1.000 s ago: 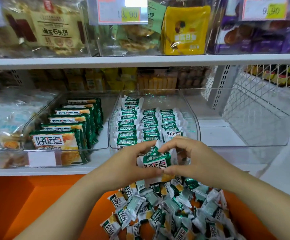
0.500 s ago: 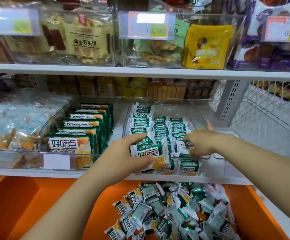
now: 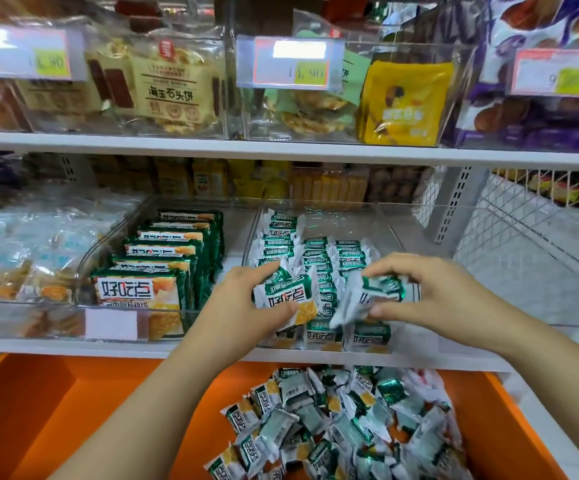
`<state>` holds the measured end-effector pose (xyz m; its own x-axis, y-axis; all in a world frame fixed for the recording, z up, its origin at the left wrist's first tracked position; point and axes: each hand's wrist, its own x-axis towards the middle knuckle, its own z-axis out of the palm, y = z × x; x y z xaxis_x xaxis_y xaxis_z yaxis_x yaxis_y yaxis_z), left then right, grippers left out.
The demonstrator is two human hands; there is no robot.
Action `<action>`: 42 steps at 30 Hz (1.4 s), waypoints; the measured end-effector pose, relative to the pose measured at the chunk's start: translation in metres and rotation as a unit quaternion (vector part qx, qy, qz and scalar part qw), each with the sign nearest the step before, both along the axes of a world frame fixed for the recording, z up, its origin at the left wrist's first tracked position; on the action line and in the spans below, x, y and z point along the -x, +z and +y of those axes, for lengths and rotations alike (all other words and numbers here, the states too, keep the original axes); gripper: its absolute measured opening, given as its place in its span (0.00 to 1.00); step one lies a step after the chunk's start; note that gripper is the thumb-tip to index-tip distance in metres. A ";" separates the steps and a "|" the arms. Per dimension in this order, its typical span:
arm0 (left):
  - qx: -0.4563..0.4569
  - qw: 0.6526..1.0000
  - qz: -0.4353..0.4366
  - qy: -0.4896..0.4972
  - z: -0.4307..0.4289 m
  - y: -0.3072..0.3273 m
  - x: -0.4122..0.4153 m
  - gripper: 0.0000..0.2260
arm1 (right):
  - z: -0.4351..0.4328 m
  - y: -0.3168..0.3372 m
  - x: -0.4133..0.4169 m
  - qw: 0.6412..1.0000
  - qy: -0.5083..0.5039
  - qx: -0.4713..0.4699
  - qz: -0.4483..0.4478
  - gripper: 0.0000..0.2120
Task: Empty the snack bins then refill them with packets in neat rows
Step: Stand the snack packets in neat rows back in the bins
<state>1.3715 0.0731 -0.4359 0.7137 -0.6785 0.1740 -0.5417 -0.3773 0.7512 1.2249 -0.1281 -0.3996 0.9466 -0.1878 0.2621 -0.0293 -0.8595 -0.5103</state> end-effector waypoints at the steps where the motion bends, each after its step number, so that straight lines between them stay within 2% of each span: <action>1: 0.006 1.000 0.008 -0.006 -0.001 0.001 0.002 0.29 | 0.008 0.002 0.003 0.999 0.023 -0.014 0.023 0.16; 3: 0.013 0.999 0.034 -0.018 -0.005 0.003 0.008 0.28 | 0.019 0.000 0.004 0.998 0.044 -0.008 0.049 0.16; 7: 0.023 0.993 0.104 -0.053 -0.010 0.000 0.015 0.24 | 0.020 -0.006 0.000 0.998 0.046 0.009 0.034 0.14; 10: 0.044 0.981 0.172 -0.072 -0.011 -0.002 0.018 0.21 | 0.016 -0.013 0.001 0.998 0.045 -0.021 0.029 0.13; 12: 0.055 0.974 0.198 -0.091 -0.013 -0.004 0.021 0.23 | 0.016 -0.016 0.001 0.997 0.051 -0.033 0.037 0.13; 14: 0.059 0.975 0.190 -0.099 -0.014 -0.006 0.023 0.27 | 0.016 -0.018 0.000 0.996 0.057 -0.042 0.051 0.13; 17: 0.047 0.981 0.137 -0.131 -0.014 -0.009 0.022 0.26 | 0.015 -0.020 0.001 0.996 0.052 -0.054 0.055 0.14; 20: 0.074 0.975 0.140 -0.155 -0.014 -0.009 0.022 0.31 | 0.016 -0.020 0.003 0.994 0.054 -0.077 0.048 0.16; 22: 0.079 0.978 0.108 -0.161 -0.012 -0.004 0.032 0.37 | 0.019 -0.020 0.003 0.991 0.058 -0.109 0.049 0.20; 25: 0.091 0.980 0.085 -0.156 -0.022 -0.006 0.035 0.42 | 0.024 -0.018 0.003 0.987 0.068 -0.137 0.058 0.31; 27: 0.150 0.977 0.107 -0.110 -0.035 -0.017 0.020 0.45 | 0.026 -0.016 0.002 0.986 0.061 -0.134 0.077 0.37; 29: 0.175 0.970 0.133 -0.106 -0.039 -0.029 0.006 0.47 | 0.026 -0.015 0.001 0.986 0.059 -0.124 0.089 0.38; 33: 0.162 0.975 0.109 -0.103 -0.047 -0.023 0.012 0.44 | 0.024 -0.012 -0.003 0.988 0.069 -0.092 0.105 0.34; 35: 0.155 0.977 0.104 -0.103 -0.045 -0.010 0.014 0.43 | 0.022 -0.007 -0.007 0.988 0.064 -0.104 0.093 0.33; 38: 0.084 0.984 0.070 -0.139 -0.036 0.014 0.015 0.31 | 0.011 0.000 -0.018 0.989 0.044 -0.117 0.076 0.34; 42: 0.083 0.993 0.012 -0.086 -0.038 0.026 -0.015 0.16 | -0.018 0.002 -0.045 0.991 0.011 -0.118 0.067 0.34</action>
